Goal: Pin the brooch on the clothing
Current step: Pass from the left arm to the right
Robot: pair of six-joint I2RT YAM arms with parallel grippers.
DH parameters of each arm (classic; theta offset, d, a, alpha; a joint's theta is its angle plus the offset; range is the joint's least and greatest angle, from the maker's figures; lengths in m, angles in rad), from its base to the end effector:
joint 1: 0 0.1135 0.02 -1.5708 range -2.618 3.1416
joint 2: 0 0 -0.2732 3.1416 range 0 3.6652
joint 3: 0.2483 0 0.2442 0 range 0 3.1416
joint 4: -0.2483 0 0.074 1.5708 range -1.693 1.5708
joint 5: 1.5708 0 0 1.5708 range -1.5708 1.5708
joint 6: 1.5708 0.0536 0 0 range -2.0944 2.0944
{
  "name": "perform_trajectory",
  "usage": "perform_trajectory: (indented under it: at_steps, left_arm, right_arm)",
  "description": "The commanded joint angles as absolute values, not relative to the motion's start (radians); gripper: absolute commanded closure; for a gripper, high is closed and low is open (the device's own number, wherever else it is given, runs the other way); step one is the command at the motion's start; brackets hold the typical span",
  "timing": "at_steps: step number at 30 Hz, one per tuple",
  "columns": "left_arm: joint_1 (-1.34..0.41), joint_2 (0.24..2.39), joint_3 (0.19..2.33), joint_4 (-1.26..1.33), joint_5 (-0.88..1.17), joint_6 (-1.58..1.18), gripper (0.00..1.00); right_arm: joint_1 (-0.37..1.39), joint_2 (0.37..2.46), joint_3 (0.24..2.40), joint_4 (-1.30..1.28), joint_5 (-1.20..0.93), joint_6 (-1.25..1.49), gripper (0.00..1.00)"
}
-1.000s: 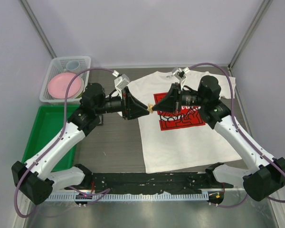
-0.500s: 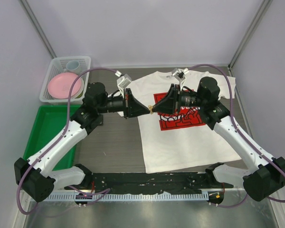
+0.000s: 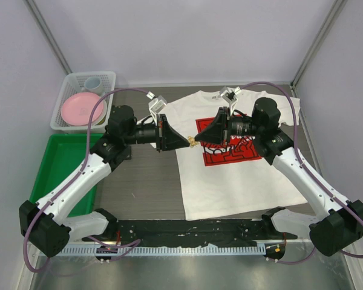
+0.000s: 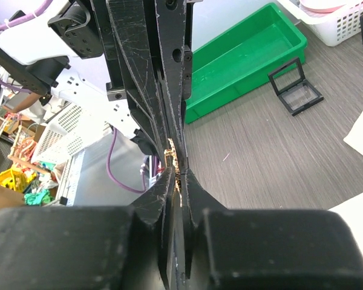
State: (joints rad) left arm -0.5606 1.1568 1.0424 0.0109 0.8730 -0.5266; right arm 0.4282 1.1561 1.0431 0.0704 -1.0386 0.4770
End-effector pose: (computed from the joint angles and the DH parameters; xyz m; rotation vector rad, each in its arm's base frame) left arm 0.1983 -0.1730 0.3850 0.7603 1.7250 -1.5041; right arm 0.2110 0.1471 0.3922 -0.8361 1.6189 1.4911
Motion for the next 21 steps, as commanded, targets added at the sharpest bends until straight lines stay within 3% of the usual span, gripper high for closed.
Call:
perform_trajectory:
  at_steps: [1,4,8,9,12,15,16,19,21]
  left_arm:
    - [-0.551,1.163,1.043,0.078,0.894,-0.557,1.0]
    - [-0.549,1.164,1.043,0.086,0.897,-0.564,1.0]
    - [-0.549,1.17,1.046,0.089,0.891,-0.569,1.0]
    - [-0.549,1.169,1.049,0.086,0.89,-0.569,1.0]
    - [-0.549,1.169,1.052,0.069,0.861,-0.572,1.0]
    - [-0.549,1.157,1.052,0.057,0.842,-0.56,0.76]
    - [-0.549,1.155,1.051,0.058,0.85,-0.558,0.62]
    - [-0.551,1.146,1.042,0.074,0.873,-0.548,0.51]
    - [-0.551,1.138,1.032,0.077,0.871,-0.54,0.5]
  right_arm:
    - [0.428,1.123,1.054,0.071,-1.077,0.466,0.8]
    - [0.428,1.123,1.054,0.066,-1.084,0.465,0.79]
    - [0.431,1.124,1.051,0.051,-1.085,0.45,0.91]
    - [0.43,1.124,1.051,0.049,-1.085,0.449,0.99]
    - [0.431,1.123,1.058,0.04,-1.072,0.44,0.99]
    - [0.431,1.124,1.071,0.008,-1.039,0.426,0.99]
    - [0.431,1.126,1.074,0.006,-1.028,0.423,0.99]
    - [0.431,1.131,1.075,-0.018,-0.996,0.437,0.99]
    - [0.431,1.138,1.074,-0.018,-0.982,0.454,0.99]
